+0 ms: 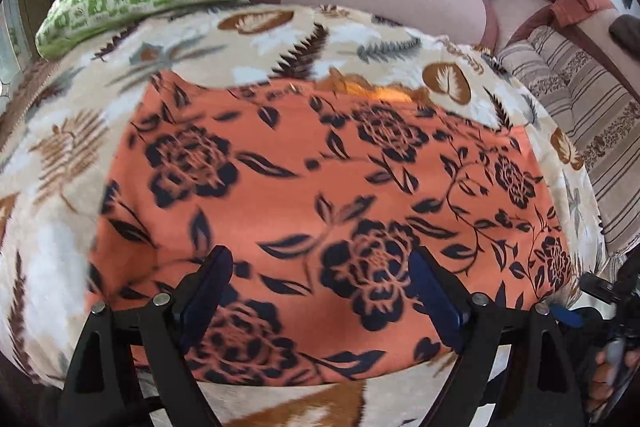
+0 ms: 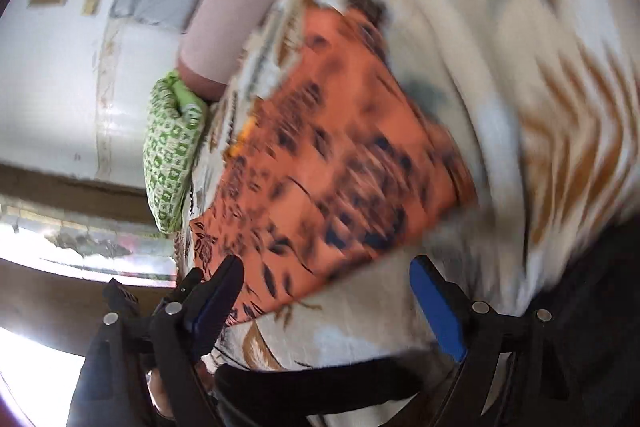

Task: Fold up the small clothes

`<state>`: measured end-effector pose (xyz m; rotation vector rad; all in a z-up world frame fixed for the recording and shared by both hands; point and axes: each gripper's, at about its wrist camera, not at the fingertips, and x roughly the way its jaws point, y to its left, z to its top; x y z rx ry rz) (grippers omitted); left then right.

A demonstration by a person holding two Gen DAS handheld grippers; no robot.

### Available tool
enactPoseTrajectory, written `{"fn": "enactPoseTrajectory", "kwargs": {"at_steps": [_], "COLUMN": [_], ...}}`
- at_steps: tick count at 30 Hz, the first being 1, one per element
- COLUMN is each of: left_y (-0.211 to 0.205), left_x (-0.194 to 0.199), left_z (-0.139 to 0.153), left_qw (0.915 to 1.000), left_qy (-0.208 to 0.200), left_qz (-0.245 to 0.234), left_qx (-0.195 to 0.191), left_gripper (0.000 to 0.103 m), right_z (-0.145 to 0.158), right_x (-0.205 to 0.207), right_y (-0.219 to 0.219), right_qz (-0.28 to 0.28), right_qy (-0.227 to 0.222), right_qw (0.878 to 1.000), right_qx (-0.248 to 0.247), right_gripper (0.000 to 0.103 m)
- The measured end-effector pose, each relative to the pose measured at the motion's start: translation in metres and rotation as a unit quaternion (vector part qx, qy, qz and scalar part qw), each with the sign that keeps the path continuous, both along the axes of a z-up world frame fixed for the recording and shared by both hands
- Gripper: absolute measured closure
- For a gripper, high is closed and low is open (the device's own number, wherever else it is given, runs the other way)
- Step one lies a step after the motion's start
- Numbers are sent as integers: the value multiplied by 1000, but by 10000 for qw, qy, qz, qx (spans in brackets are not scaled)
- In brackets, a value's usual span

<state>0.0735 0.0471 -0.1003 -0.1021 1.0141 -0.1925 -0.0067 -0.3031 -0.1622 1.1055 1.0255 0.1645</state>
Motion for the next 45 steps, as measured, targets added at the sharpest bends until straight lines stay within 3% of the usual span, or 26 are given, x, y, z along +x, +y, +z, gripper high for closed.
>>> {"fn": "enactPoseTrajectory", "kwargs": {"at_steps": [3,9,16,22,24,26,28,31,32,34,36,40,43,45], "left_y": [-7,-15,-21,-25,-30,-37,-44,-50,-53,-55,-57,-52,-44,-45], "left_x": [-2,-1,2,10,17,22,16,10,14,25,18,20,14,18], "left_z": [-1,5,3,-3,-17,-34,-24,-6,-12,-42,-41,-30,-8,-14], "left_qw": [9999,9998,9998,9997,9993,9971,9966,9976,9969,9955,9939,9966,9985,9983], "left_qy": [89,91,111,155,264,419,178,-229,-227,252,-119,29,-333,-343], "left_qz": [55,196,127,154,84,-80,-157,-381,-374,-437,-478,-253,-30,-19], "left_qx": [23,53,143,127,255,635,789,540,657,805,986,785,433,477], "left_gripper": [13,13,13,13,13,13,13,13,12,6,2,3,3,3], "right_z": [-20,-23,-15,-9,-12,-7,-1,5,1,-5,-5,-7,-3,-4], "right_x": [3,12,18,36,37,41,43,48,49,53,54,54,55,54], "right_y": [-11,-23,-25,-18,-19,-16,-15,-9,-10,-8,-9,-13,-11,-11], "right_qz": [-490,-894,-929,-731,-771,-698,-624,-552,-532,-593,-636,-722,-711,-736], "right_qy": [32,6,-31,-23,-37,-47,-108,-184,-109,-38,-30,16,-11,12], "right_qw": [9979,9933,9941,9972,9969,9975,9980,9976,9976,9975,9974,9972,9971,9969], "right_qx": [414,729,555,129,159,-2,-88,-379,-441,-376,-343,-171,-275,-270], "right_gripper": [15,15,15,15,15,15,15,15,15,15,15,15,15,15]}}
